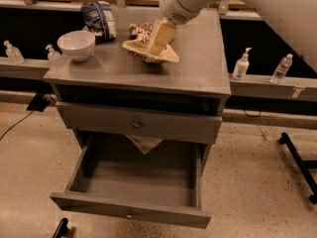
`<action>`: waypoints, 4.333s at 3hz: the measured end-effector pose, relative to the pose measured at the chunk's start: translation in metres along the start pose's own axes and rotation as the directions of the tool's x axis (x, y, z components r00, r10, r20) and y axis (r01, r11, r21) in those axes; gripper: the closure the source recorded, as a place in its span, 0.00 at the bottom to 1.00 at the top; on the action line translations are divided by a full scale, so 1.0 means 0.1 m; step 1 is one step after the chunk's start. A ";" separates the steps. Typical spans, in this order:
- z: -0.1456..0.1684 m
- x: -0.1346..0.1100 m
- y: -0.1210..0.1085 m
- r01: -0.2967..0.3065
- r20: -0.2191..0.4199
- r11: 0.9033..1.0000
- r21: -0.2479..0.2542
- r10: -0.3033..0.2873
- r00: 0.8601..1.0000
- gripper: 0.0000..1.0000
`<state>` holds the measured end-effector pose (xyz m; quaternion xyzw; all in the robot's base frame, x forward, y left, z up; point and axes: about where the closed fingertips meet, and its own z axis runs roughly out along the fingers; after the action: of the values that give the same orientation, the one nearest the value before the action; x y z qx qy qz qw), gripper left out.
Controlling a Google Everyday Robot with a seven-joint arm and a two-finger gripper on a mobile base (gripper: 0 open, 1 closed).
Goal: Place brown chip bag into middle drawer
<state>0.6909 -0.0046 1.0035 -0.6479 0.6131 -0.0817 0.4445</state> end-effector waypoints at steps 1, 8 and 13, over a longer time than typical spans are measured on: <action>0.41 0.10 0.29 0.091 -0.007 0.995 -0.042 -0.091 0.996 0.00; 0.75 -0.18 0.26 0.171 0.068 0.983 -0.074 -0.166 0.984 0.00; 1.48 0.23 0.21 0.105 -0.097 0.991 -0.087 -0.113 0.989 0.00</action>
Offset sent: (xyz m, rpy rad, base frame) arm 0.0301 0.0292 -0.1523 -0.2540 0.0000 0.1393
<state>0.7769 0.0488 0.8916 -0.6931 0.6014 -0.1138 0.3807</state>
